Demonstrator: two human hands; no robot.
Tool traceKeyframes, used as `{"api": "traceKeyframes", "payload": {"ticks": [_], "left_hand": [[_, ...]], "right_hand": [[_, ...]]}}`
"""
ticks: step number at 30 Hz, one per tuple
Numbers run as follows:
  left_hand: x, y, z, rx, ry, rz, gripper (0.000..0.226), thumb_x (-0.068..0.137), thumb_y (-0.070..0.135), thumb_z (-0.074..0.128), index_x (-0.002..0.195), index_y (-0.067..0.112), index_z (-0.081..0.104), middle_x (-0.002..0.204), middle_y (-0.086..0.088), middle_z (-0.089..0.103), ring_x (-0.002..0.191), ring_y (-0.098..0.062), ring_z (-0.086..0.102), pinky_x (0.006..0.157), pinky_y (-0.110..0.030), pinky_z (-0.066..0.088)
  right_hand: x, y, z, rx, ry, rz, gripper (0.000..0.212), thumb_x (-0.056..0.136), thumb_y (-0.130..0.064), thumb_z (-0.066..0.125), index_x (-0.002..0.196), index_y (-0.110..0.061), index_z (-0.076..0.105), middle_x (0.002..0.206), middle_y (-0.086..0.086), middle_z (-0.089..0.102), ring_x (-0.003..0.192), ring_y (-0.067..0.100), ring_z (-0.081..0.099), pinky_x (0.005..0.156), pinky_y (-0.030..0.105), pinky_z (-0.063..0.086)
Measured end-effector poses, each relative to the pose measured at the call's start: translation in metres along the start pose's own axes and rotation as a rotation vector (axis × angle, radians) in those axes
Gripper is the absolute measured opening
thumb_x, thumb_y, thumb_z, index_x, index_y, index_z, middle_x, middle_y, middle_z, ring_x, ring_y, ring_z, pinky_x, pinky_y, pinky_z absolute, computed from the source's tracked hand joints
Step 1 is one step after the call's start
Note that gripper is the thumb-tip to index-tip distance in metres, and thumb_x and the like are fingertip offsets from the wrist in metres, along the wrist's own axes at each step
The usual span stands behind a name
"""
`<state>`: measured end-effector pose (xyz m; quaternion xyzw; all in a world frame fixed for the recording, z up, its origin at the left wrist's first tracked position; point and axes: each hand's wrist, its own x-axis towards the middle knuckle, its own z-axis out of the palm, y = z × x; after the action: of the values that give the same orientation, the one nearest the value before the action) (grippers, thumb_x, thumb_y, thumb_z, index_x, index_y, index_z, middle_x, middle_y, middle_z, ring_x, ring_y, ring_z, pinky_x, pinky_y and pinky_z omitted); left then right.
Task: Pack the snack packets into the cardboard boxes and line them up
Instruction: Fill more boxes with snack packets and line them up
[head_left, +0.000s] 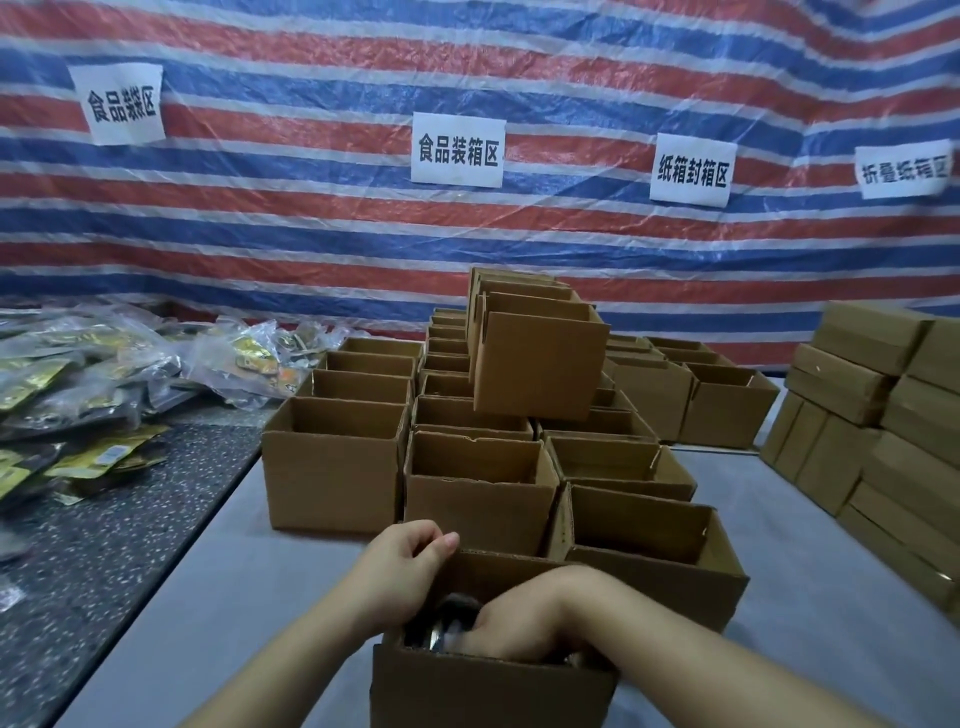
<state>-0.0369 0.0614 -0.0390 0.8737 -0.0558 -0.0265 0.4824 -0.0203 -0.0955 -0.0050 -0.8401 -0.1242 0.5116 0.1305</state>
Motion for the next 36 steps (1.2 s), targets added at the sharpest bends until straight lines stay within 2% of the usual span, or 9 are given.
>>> {"api": "traceKeyframes", "payload": {"ticks": [4,10,14,17,21,24,30,33,36], "left_hand": [[0.001,0.000,-0.004,-0.016,-0.047,-0.036,0.030,0.100,0.042,0.050,0.093,0.018,0.066,0.091,-0.003,0.069,0.088,-0.015,0.067,0.084,-0.034,0.058],[-0.001,0.002,-0.004,-0.003,-0.013,-0.044,0.025,0.098,0.045,0.052,0.095,0.024,0.065,0.092,0.002,0.068,0.087,-0.011,0.066,0.073,-0.024,0.057],[-0.006,0.003,-0.002,-0.163,0.100,-0.124,0.022,0.094,0.046,0.059,0.099,0.025,0.064,0.099,0.002,0.066,0.092,-0.011,0.064,0.067,-0.020,0.052],[-0.016,0.002,0.000,-0.313,0.119,-0.223,0.026,0.093,0.050,0.059,0.101,0.025,0.063,0.104,0.001,0.065,0.097,-0.013,0.062,0.071,-0.024,0.049],[-0.035,-0.008,0.006,-0.453,0.013,-0.325,0.039,0.090,0.038,0.070,0.124,0.027,0.055,0.121,-0.001,0.060,0.112,-0.025,0.060,0.099,-0.042,0.049],[-0.044,-0.006,0.013,-0.623,0.036,-0.315,0.034,0.099,0.008,0.053,0.132,0.008,0.050,0.108,-0.015,0.063,0.095,-0.031,0.064,0.091,-0.047,0.051],[-0.050,0.031,-0.015,-0.585,0.073,-0.223,0.031,0.102,-0.003,0.036,0.130,-0.012,0.048,0.096,-0.020,0.061,0.084,-0.030,0.055,0.044,-0.009,0.039],[-0.043,0.084,-0.050,-0.583,0.149,-0.155,0.026,0.104,0.011,0.042,0.121,0.003,0.060,0.072,-0.013,0.061,0.076,-0.026,0.062,0.044,-0.008,0.043],[-0.034,0.134,-0.073,-0.740,0.116,-0.115,0.022,0.100,0.035,0.050,0.107,0.019,0.065,0.085,-0.010,0.076,0.071,-0.025,0.074,0.053,-0.028,0.057]], "right_hand": [[-0.010,0.008,-0.007,-0.028,0.192,0.038,0.037,0.103,-0.056,0.040,0.099,-0.030,0.066,0.099,-0.002,0.067,0.091,0.012,0.064,0.088,0.034,0.049],[-0.036,0.009,0.011,-0.076,0.307,-0.022,0.053,0.103,-0.058,0.036,0.131,-0.024,0.063,0.121,0.000,0.065,0.113,0.016,0.061,0.091,0.032,0.046],[-0.059,0.036,0.030,-0.095,0.905,-0.195,0.012,0.100,-0.042,0.054,0.093,-0.037,0.063,0.095,-0.011,0.064,0.087,0.005,0.063,0.075,0.023,0.055],[-0.056,0.057,0.050,0.013,1.209,-0.277,0.016,0.099,-0.031,0.058,0.111,-0.041,0.053,0.111,-0.023,0.049,0.102,-0.003,0.052,0.088,0.015,0.048],[-0.036,0.065,0.070,0.611,1.152,-0.216,0.038,0.099,-0.012,0.057,0.130,-0.032,0.050,0.125,-0.019,0.047,0.115,0.001,0.048,0.099,0.020,0.044],[-0.036,0.057,0.077,1.064,0.911,-0.233,0.030,0.100,0.000,0.045,0.119,-0.017,0.061,0.111,0.000,0.064,0.099,0.012,0.060,0.070,0.022,0.048],[-0.079,0.035,0.078,1.156,0.902,-0.304,0.029,0.103,-0.002,0.042,0.114,-0.020,0.062,0.109,0.008,0.063,0.093,0.018,0.061,0.056,0.022,0.048],[-0.120,0.026,0.050,1.158,0.990,-0.443,0.023,0.104,-0.014,0.046,0.116,-0.026,0.063,0.111,0.004,0.062,0.095,0.019,0.059,0.056,0.025,0.049],[-0.154,0.019,0.005,1.130,1.133,-0.576,0.014,0.100,-0.026,0.054,0.114,-0.026,0.057,0.108,0.000,0.059,0.097,0.018,0.054,0.066,0.031,0.039]]}}
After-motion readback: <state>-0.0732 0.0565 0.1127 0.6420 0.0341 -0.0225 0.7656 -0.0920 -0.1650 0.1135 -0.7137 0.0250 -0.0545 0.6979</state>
